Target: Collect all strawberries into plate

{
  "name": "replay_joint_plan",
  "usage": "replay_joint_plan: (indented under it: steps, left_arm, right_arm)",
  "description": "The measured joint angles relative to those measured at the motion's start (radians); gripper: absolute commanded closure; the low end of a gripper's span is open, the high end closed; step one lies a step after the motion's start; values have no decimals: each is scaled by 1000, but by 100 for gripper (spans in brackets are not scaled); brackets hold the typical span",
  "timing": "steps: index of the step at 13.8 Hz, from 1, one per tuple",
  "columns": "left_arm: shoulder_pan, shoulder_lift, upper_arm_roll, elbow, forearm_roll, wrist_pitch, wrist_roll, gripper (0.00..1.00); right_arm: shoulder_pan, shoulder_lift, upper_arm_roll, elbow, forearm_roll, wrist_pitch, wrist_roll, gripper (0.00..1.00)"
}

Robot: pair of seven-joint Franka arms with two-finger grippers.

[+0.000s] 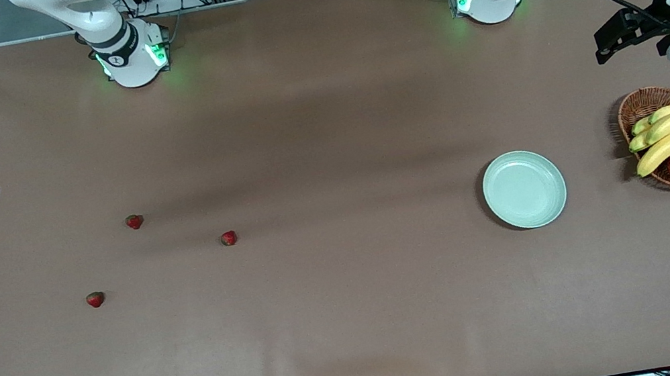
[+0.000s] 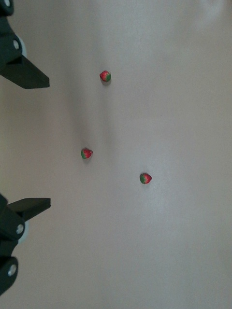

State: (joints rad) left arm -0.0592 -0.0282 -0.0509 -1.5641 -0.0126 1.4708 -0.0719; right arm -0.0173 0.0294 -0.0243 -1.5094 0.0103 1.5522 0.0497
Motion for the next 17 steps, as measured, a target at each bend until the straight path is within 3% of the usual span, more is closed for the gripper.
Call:
replay_joint_plan:
  steps: [17]
  left_arm:
    - [3, 28, -7, 22, 52, -1, 9, 0]
  right_arm:
    - [0, 2, -1, -7, 0, 0, 0, 0]
